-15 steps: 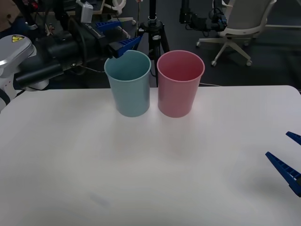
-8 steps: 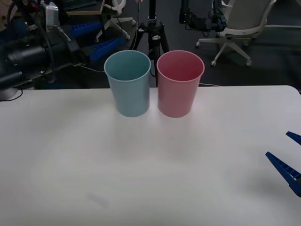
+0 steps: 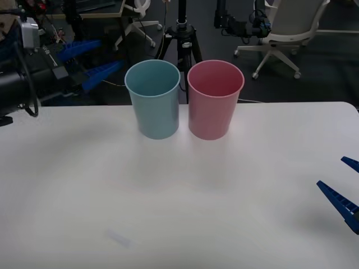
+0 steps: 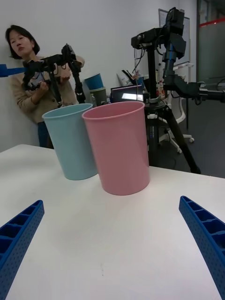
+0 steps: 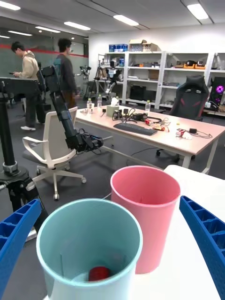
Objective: Grasp the object on the table and drop it into the matching bin: aluminum can to the light blue bin, PET bottle to the pink bin.
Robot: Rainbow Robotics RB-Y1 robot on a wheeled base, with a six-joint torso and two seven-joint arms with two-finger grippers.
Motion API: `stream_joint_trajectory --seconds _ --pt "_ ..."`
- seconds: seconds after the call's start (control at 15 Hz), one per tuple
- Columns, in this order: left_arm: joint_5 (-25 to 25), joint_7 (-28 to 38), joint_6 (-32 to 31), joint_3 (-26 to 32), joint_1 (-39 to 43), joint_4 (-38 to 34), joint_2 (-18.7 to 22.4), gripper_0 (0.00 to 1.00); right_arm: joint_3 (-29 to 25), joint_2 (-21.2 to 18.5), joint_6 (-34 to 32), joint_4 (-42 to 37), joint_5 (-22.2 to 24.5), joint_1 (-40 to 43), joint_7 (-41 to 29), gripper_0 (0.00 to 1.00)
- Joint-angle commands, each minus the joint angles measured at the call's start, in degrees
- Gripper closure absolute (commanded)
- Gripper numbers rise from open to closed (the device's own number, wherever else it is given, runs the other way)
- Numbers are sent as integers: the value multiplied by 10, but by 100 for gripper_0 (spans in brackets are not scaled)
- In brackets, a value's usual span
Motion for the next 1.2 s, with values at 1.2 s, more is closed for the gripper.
stream_joint_trajectory --seconds 1.2 --pt "-370 48 -267 498 407 -112 -326 0 0 0 0 0 0 0 0 0"
